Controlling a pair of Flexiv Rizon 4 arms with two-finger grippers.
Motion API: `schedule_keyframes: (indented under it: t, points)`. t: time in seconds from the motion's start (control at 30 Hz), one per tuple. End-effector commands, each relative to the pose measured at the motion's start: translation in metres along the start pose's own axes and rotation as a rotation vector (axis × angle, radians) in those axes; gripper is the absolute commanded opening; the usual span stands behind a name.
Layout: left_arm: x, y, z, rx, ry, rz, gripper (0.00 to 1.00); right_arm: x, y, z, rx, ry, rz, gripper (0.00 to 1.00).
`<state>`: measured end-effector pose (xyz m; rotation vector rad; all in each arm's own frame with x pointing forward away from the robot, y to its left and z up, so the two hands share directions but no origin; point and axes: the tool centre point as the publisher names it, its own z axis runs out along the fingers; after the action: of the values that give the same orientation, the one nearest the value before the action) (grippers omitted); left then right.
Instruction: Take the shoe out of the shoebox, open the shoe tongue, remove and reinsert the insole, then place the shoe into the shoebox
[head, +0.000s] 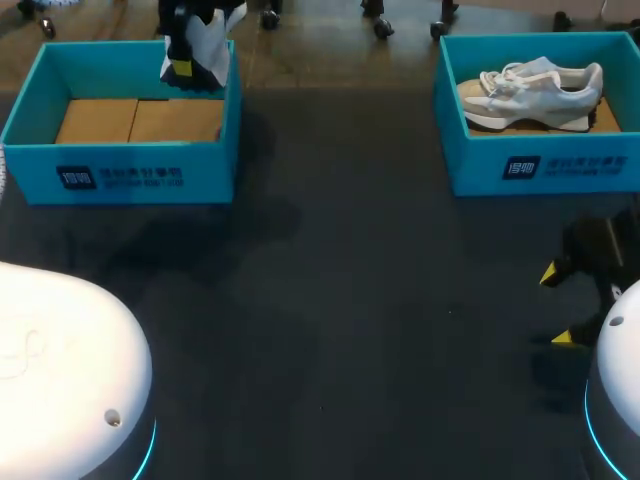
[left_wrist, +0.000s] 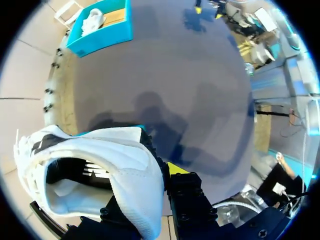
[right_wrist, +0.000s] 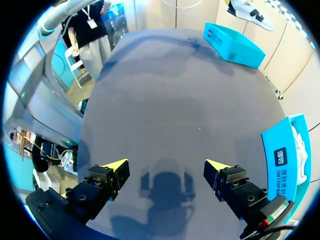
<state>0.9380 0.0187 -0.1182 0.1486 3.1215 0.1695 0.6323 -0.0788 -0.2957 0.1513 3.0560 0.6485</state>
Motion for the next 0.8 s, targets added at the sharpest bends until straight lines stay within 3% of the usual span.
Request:
schedule_keyframes:
  t: [0.03,0.27,0.43,0.6,0.8]
  points:
    - [-0.034,0.027,-0.001,0.009,0.008,-0.022,0.0,0.001,0.0,0.0,0.001,-0.002,0.0,1.0]
    - [-0.097,0.074,0.016,0.024,0.087,-0.114,0.0,0.001,0.0,0.0,0.001,-0.002,0.0,1.0]
    - [-0.12,0.098,0.026,0.029,0.113,-0.125,0.0,0.001,0.0,0.0,0.001,-0.002,0.0,1.0]
    - [-0.127,0.121,0.039,0.027,0.12,-0.129,0.0,0.001,0.0,0.0,0.001,-0.002,0.0,1.0]
    - [-0.115,0.142,0.051,0.024,0.11,-0.062,0.0,0.001,0.0,0.0,0.001,-0.002,0.0,1.0]
